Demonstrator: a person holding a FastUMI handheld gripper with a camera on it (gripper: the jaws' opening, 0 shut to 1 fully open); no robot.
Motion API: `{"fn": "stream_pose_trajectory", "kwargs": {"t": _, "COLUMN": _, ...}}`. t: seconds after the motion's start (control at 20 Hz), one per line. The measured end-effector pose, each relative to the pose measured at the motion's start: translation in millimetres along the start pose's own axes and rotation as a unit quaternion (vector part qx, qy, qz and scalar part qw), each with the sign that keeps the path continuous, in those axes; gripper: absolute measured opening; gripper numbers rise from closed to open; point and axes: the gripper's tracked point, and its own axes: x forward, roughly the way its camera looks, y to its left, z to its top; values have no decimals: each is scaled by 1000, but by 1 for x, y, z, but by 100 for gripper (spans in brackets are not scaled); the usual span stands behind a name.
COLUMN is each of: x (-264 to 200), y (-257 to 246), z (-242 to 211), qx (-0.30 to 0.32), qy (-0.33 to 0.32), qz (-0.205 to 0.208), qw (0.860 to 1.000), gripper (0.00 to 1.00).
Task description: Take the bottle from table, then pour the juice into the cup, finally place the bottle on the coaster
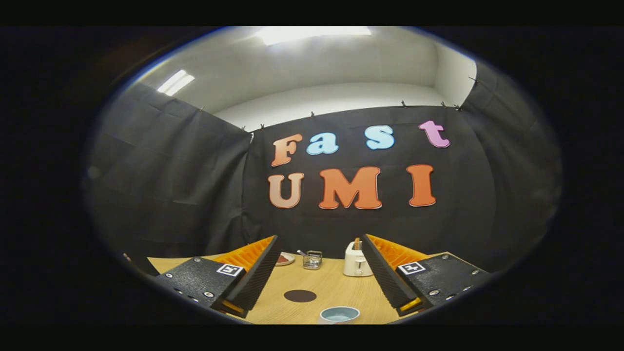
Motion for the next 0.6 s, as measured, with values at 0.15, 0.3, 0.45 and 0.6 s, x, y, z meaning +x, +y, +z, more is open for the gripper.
{"fn": "stream_pose_trajectory", "kwargs": {"t": 0.15, "x": 1, "y": 2, "z": -5, "qx": 3, "qy": 4, "qz": 2, "qw": 1000, "gripper": 99}}
{"fn": "stream_pose_trajectory", "kwargs": {"t": 0.3, "x": 2, "y": 4, "z": -8, "qx": 3, "qy": 8, "qz": 5, "qw": 1000, "gripper": 99}}
{"fn": "stream_pose_trajectory", "kwargs": {"t": 0.45, "x": 2, "y": 5, "z": -10, "qx": 1, "qy": 8, "qz": 5, "qw": 1000, "gripper": 99}}
{"fn": "stream_pose_trajectory", "kwargs": {"t": 0.6, "x": -1, "y": 8, "z": -16, "qx": 1, "qy": 11, "qz": 8, "qw": 1000, "gripper": 99}}
